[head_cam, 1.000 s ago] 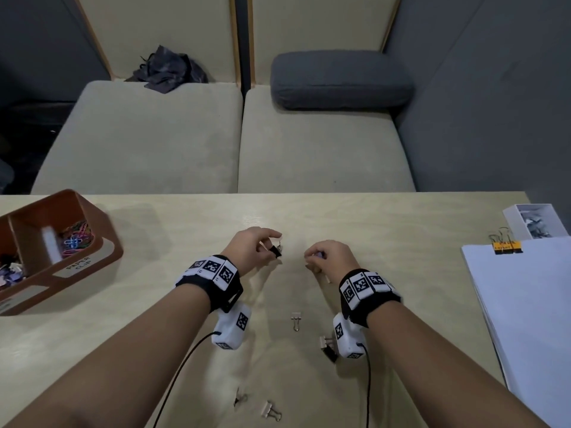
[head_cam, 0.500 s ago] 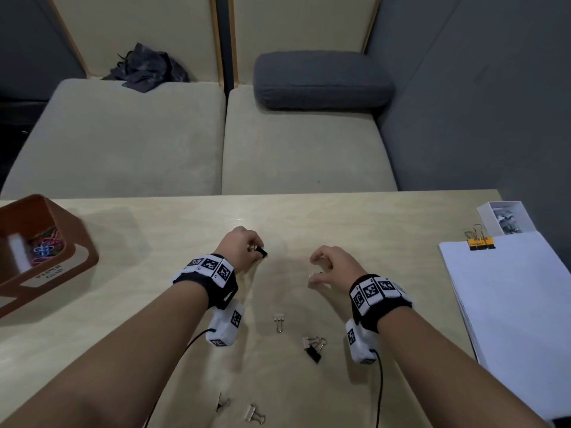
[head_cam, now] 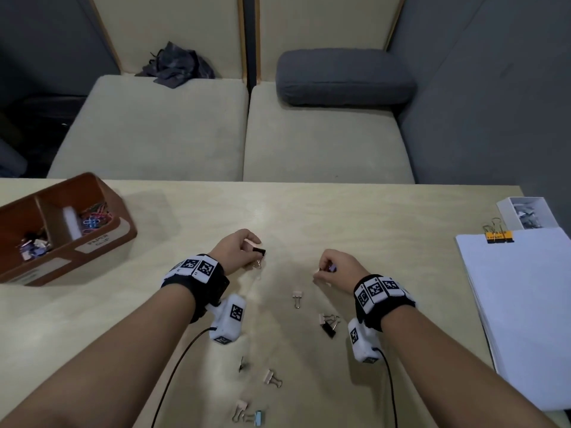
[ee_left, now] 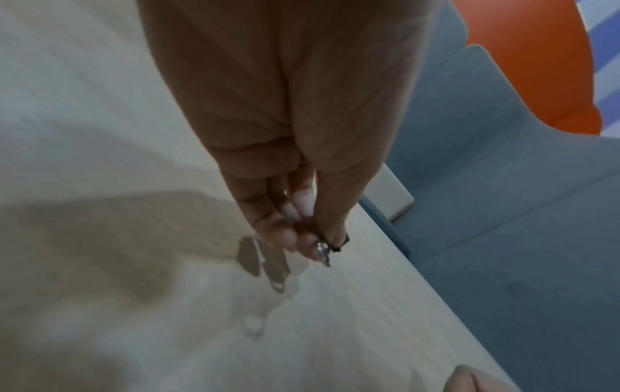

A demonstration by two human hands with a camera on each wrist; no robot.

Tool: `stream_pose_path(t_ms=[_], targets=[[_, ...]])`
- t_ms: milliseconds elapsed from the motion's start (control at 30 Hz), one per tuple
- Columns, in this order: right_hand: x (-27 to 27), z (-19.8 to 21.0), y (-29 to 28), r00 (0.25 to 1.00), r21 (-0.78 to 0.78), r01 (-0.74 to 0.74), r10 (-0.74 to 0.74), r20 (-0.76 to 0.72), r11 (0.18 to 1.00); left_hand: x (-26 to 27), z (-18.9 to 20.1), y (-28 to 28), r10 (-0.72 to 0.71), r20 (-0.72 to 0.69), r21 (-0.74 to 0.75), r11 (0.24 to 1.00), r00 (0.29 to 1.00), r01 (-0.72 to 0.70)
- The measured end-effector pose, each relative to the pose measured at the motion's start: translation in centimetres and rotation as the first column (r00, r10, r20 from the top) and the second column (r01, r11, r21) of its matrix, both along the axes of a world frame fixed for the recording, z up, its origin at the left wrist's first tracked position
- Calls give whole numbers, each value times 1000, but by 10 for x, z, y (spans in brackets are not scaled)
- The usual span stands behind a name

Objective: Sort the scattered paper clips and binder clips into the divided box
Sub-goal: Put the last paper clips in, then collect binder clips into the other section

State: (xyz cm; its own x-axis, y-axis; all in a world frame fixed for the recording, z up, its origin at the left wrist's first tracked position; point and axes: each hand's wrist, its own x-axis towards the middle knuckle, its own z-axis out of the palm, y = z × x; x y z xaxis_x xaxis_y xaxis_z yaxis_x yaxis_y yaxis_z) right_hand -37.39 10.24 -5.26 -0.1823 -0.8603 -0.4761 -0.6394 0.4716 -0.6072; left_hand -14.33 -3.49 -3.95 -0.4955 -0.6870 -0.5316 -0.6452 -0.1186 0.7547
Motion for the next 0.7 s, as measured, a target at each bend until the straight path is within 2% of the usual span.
stream_pose_path(t_ms=[67, 167, 267, 400, 467, 500, 567, 633, 700], targets=[[9, 2, 5, 999, -11, 18, -18, 39, 1000, 13, 5, 9, 81, -83, 161, 985, 993, -67], [22, 5, 11, 988, 10, 46, -47, 145, 999, 31, 9, 22, 124, -110, 338, 938, 986, -80], [36, 11, 15, 945, 62, 122, -135, 298, 991, 46, 11, 33, 159, -91, 422, 900, 983, -107], [49, 19, 19, 906, 117, 183, -214, 365, 976, 56, 15, 46, 230, -68, 519, 839, 971, -163], [55, 18, 22, 879, 144, 226, -265, 396, 964, 58, 17, 52, 257, -39, 509, 836, 966, -202], [57, 16, 23, 885, 137, 235, -270, 379, 962, 59, 18, 55, 261, -20, 477, 851, 965, -220], [58, 7, 24, 942, 83, 223, -236, 239, 971, 62, 20, 62, 209, 39, 367, 907, 977, -209], [60, 1, 23, 978, 54, 188, -192, 84, 981, 65, 18, 69, 102, 95, 271, 955, 990, -124], [62, -3, 23, 989, 59, 148, -148, 0, 987, 71, 12, 75, -21, 124, 237, 971, 992, -9]])
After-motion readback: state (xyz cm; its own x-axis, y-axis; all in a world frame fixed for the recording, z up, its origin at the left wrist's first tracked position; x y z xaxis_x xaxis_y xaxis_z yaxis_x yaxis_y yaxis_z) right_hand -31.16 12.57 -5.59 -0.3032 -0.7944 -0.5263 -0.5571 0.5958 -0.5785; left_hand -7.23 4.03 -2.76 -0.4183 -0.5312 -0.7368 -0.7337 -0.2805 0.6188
